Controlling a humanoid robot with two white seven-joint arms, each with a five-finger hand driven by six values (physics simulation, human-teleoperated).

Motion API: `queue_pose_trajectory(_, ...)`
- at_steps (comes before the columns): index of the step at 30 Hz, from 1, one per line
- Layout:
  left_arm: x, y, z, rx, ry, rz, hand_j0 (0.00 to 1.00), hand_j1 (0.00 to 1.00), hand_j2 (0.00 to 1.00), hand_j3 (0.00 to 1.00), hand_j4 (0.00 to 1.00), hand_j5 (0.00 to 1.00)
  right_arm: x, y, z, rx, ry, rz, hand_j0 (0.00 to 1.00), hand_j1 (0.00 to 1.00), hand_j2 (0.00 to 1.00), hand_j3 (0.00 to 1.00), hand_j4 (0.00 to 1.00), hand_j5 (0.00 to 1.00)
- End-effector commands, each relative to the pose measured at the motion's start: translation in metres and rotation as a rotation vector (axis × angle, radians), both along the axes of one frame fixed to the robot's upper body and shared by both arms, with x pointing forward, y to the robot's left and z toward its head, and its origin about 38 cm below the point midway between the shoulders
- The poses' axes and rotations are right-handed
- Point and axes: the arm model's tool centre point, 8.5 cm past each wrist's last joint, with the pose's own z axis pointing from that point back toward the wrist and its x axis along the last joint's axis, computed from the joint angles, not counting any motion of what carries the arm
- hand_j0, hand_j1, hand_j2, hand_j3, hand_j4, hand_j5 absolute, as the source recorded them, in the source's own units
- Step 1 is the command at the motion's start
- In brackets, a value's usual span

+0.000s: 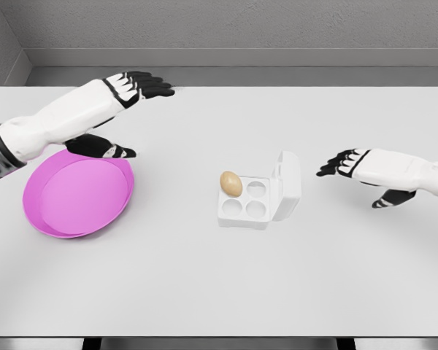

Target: Pack egg into the box and close the box lid

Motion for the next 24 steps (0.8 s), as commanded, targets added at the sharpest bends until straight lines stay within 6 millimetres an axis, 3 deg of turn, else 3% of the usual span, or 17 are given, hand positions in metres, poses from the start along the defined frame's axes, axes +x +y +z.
queue_pose_trajectory(1,-0.008,0.033,0.029,-0.136,-0.084,-0.005,1.0,1.0,1.0,1.0,1.0,1.0,-0.001,0.004,0.001,0.012,-0.002,0.008,1.0,1.0,1.0,1.0,1.0,1.0)
queue_pose_trajectory(2,-0.009,0.045,0.021,-0.188,-0.064,0.03,1.0,1.0,1.0,1.0,1.0,1.0,-0.002,0.008,0.003,0.013,-0.007,0.019,1.0,1.0,1.0,1.0,1.0,1.0)
queue_pose_trajectory(5,-0.009,0.054,0.002,-0.366,-0.047,0.094,1.0,1.0,1.0,1.0,1.0,1.0,-0.006,0.017,0.001,0.013,-0.003,0.05,1.0,1.0,1.0,1.0,1.0,1.0)
queue_pose_trajectory(9,-0.016,0.06,-0.04,-0.397,0.051,0.155,1.0,1.0,1.0,1.0,1.0,1.0,-0.011,0.028,0.007,0.02,-0.021,0.089,1.0,1.0,1.0,1.0,1.0,1.0)
queue_pose_trajectory(24,-0.017,0.058,-0.046,-0.393,0.069,0.156,1.0,1.0,1.0,1.0,1.0,1.0,-0.025,0.062,0.017,0.051,-0.054,0.194,1.0,1.0,1.0,1.0,1.0,1.0)
